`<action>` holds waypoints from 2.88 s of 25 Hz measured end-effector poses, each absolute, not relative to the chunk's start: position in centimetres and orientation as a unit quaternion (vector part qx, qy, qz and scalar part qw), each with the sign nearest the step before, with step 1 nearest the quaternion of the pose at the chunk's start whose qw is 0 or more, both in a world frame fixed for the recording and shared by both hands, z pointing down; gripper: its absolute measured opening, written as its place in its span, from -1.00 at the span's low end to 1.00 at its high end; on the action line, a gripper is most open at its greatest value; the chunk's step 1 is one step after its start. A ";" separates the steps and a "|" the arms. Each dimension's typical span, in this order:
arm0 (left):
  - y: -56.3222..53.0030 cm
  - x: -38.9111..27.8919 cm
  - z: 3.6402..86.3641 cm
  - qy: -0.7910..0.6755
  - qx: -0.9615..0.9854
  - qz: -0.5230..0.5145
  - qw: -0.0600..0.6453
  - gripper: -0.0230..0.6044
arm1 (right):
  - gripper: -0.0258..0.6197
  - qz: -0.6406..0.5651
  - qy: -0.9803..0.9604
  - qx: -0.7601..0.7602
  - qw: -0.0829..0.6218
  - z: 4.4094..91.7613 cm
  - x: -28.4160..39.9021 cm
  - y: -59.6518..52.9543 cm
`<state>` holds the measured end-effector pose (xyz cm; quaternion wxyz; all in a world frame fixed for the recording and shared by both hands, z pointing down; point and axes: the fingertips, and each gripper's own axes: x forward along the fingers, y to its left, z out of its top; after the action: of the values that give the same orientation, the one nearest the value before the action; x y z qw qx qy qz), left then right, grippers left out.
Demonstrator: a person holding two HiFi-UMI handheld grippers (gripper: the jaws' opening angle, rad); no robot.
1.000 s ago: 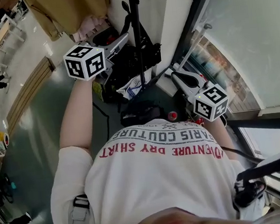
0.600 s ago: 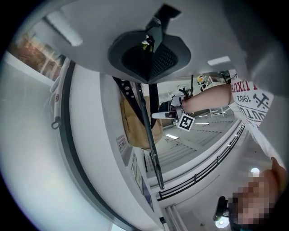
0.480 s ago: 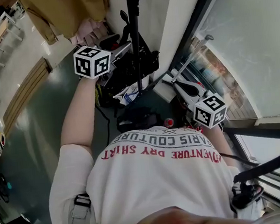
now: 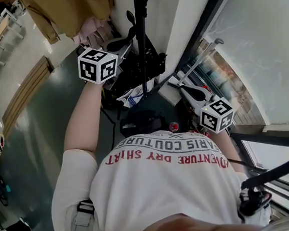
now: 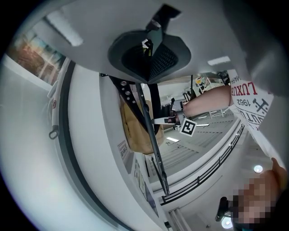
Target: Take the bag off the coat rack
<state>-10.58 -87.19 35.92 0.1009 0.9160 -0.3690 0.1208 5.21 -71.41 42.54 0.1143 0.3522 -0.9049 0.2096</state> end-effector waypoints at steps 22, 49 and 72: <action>-89.0 -11.4 24.1 -0.393 0.916 0.055 0.060 -0.91 | -0.92 0.206 -0.904 0.357 0.116 42.5 6.1 -73.7; -85.2 -21.2 36.3 -0.507 0.845 0.005 0.173 -0.91 | -0.92 0.218 -0.905 0.344 0.121 43.2 4.1 -72.5; -57.0 -24.0 27.0 -0.432 0.890 -0.045 0.135 -0.91 | -0.92 0.165 -0.921 0.332 0.121 37.4 -3.9 -54.1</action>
<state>-23.99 -57.03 27.02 0.1354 0.8903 -0.4325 -0.0452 -3.86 -54.05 37.39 0.1211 0.3319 -0.9209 0.1648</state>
